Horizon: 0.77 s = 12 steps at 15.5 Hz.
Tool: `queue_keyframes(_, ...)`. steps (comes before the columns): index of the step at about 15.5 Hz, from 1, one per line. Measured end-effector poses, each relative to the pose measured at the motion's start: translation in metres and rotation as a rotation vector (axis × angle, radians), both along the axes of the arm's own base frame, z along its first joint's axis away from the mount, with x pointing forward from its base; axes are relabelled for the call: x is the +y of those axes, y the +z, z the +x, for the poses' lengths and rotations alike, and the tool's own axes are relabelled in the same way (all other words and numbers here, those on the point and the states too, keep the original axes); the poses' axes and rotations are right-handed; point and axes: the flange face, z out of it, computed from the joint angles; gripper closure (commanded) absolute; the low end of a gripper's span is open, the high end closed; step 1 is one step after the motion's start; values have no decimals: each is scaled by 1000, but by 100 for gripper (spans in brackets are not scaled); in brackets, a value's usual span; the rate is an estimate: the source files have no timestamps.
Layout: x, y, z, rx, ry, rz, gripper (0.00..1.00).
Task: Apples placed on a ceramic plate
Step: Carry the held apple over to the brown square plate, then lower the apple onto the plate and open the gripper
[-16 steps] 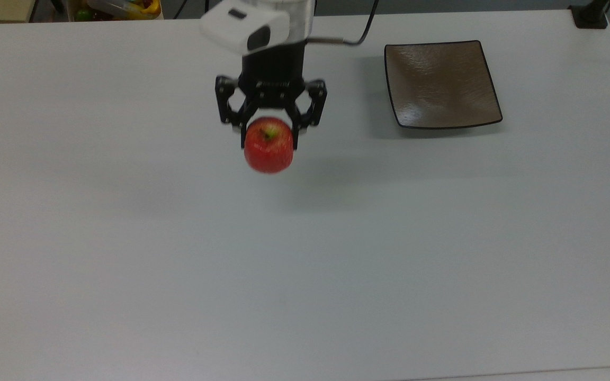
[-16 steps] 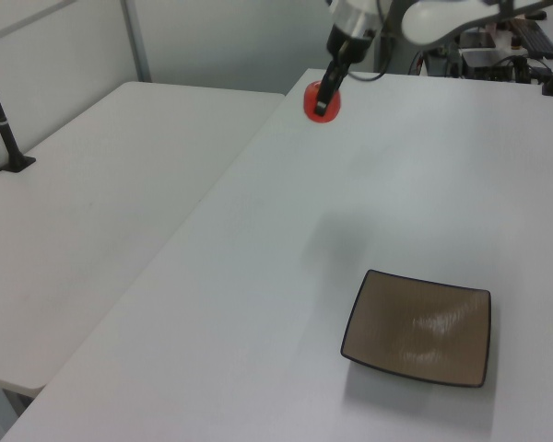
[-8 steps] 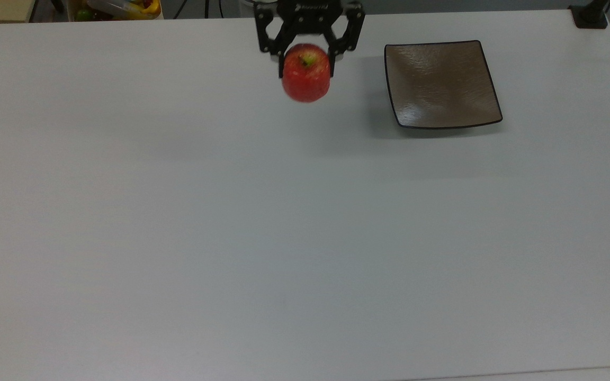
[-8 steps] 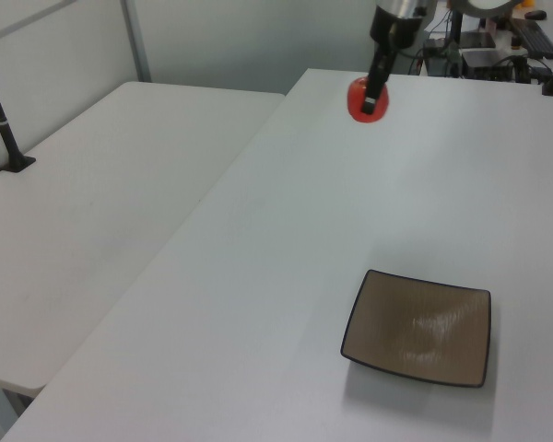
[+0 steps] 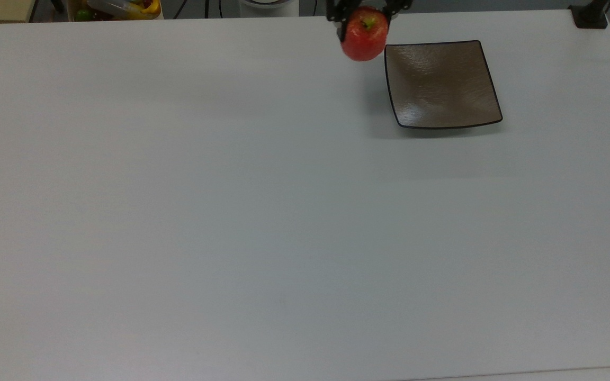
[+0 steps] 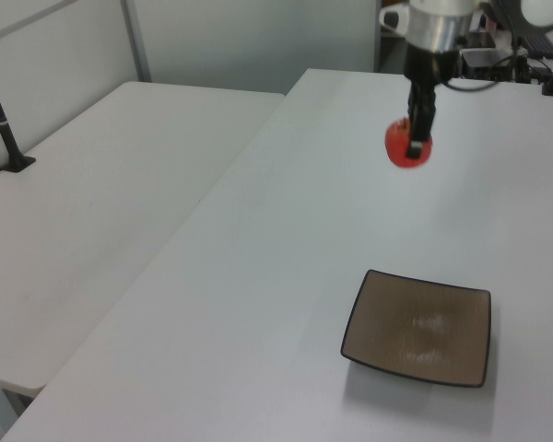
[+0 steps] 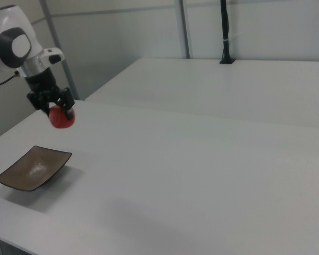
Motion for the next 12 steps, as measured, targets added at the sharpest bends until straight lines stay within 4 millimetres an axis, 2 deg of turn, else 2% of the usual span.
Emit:
queue_keyframes(4, 40, -27, -29, 66, 58, 6, 98)
queue_keyframes(7, 69, -56, -56, 119, 112, -4, 98)
queue_keyframes(12, 104, -104, -80, 53, 86, 49, 97)
